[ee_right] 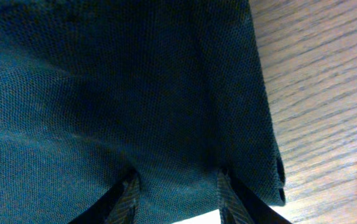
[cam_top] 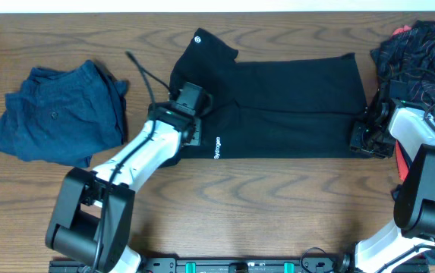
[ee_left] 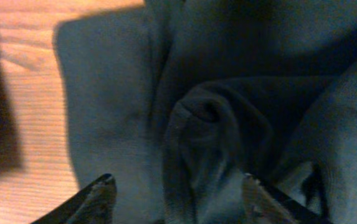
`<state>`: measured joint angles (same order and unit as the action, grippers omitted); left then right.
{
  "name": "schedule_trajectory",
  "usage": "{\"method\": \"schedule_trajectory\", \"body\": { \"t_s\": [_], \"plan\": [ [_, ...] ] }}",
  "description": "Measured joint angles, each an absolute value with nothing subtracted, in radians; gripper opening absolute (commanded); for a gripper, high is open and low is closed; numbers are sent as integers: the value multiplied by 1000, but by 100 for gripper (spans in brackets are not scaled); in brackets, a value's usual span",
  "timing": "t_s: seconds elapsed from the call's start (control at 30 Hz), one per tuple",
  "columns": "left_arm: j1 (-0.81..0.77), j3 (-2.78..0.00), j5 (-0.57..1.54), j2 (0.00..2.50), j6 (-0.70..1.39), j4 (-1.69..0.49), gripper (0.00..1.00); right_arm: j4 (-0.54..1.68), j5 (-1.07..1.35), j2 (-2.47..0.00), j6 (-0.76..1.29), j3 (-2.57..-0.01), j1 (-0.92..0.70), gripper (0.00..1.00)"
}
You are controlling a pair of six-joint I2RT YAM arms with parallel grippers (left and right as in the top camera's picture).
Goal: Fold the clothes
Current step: 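Fold the grasped left part rightward over the shirt with the left gripper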
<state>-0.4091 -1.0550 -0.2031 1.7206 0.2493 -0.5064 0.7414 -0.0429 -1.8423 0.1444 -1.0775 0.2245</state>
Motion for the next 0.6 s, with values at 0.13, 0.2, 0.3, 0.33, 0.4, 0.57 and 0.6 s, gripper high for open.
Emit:
{"method": "schedule_trajectory", "body": {
  "t_s": [0.13, 0.2, 0.3, 0.33, 0.4, 0.57, 0.6],
  "plan": [
    [-393, -1055, -83, 1721, 269, -513, 58, 741, -43, -1842, 144, -1077, 224, 40],
    [-394, -1055, -49, 1721, 274, -517, 48, 741, -43, -1842, 145, -1077, 224, 40],
    [-393, -1053, -25, 1721, 284, -519, 29, 742, -43, -1842, 144, -1077, 224, 40],
    [-393, -1051, -24, 1721, 288, -518, 24, 742, -43, -1842, 144, -1077, 224, 40],
    [-393, -1040, -38, 1721, 293, -516, 15, 742, -43, -1842, 144, -1077, 224, 40],
    [-392, -992, -142, 1721, 289, -513, 6, 743, -43, -1842, 144, -1077, 224, 40],
    [-390, -984, -167, 1721, 289, -512, 6, 743, -43, -1842, 144, -1077, 224, 40]
  ]
}}
